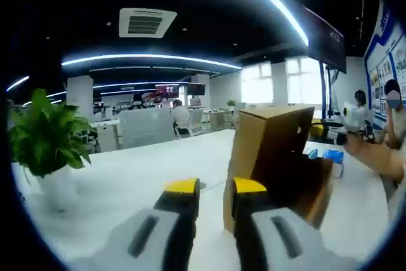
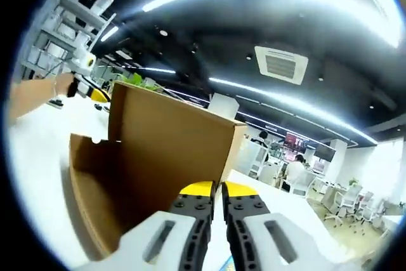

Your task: Operate the shoe box by opening the lid, removing the specified soft item, and placing it in the target area until the item is outside and the box remains undamaged.

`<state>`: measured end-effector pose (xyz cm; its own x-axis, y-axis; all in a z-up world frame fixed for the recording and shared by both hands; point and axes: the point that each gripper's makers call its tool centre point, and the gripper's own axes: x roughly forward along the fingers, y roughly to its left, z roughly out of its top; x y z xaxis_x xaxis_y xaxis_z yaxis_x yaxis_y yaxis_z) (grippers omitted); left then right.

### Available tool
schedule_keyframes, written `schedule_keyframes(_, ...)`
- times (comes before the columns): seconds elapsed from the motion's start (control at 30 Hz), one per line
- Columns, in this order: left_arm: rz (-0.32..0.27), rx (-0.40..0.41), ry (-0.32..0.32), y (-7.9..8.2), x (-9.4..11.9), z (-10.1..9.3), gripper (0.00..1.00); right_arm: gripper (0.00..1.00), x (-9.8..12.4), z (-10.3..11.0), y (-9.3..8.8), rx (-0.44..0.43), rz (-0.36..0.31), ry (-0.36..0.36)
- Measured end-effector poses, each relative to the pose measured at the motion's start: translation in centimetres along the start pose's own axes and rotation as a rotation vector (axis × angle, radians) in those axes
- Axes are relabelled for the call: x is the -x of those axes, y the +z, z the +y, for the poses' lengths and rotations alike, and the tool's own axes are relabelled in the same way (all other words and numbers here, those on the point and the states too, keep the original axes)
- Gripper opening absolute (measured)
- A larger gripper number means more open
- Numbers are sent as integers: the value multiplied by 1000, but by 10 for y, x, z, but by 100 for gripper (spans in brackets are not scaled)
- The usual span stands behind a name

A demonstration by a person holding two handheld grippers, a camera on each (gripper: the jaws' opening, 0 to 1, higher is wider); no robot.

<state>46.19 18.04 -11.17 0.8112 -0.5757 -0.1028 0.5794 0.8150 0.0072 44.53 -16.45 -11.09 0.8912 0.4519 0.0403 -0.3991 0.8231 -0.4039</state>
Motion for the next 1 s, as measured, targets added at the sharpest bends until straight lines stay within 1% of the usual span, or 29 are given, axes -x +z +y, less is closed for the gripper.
schedule_keyframes(0.1, -36, 62, -45, 4, -11, -9, 19, 3, 2, 1, 0, -8, 3, 18)
schedule_keyframes(0.13, -43, 70, -57, 5, -13, -11, 19, 4, 3, 2, 0, -10, 5, 25)
schedule_keyframes(0.2, -41, 67, -71, 5, -17, -18, 19, 4, 5, 4, 0, -9, 6, 41)
schedule_keyframes(0.27, -26, 46, -80, 5, -20, -23, 19, 4, 6, 5, 0, -3, 7, 56)
schedule_keyframes(0.33, -25, 40, -87, 5, -20, -25, 19, 7, 8, 8, -1, 4, 10, 89)
schedule_keyframes(0.37, -26, 36, -93, 6, -20, -26, 18, 11, 9, 14, 4, -25, -18, 131)
schedule_keyframes(0.4, -22, 35, -94, 5, -19, -28, 18, 15, 11, 17, 3, -49, -6, 155)
schedule_keyframes(0.47, -14, 23, -90, 3, -19, -29, 17, 22, 14, 22, 7, -82, -11, 193)
schedule_keyframes(0.5, -10, 22, -90, 2, -18, -30, 17, 23, 16, 26, 7, -89, -3, 224)
schedule_keyframes(0.53, -8, 23, -89, 1, -17, -30, 16, 23, 18, 23, 7, -93, 10, 216)
schedule_keyframes(0.57, -6, 26, -86, 0, -17, -32, 15, 23, 20, 24, 9, -96, 6, 226)
schedule_keyframes(0.63, -5, 28, -78, -2, -16, -34, 13, 23, 23, 27, 7, -120, 22, 244)
schedule_keyframes(0.7, 6, 2, -58, -6, -15, -36, 12, 24, 27, 31, 5, -103, 48, 266)
schedule_keyframes(0.8, 10, -13, -51, -9, -12, -39, 10, 30, 33, 39, 4, -107, 76, 306)
schedule_keyframes(0.83, 12, -12, -50, -9, -11, -40, 9, 31, 34, 40, 5, -106, 77, 308)
schedule_keyframes(0.9, 15, -9, -49, -10, -10, -39, 9, 32, 35, 42, 3, -98, 89, 316)
schedule_keyframes(0.97, 21, -3, -47, -13, -8, -40, 9, 34, 38, 45, 2, -108, 101, 332)
schedule_keyframes(1.0, 23, -1, -48, -14, -7, -41, 9, 34, 40, 47, -1, -110, 117, 346)
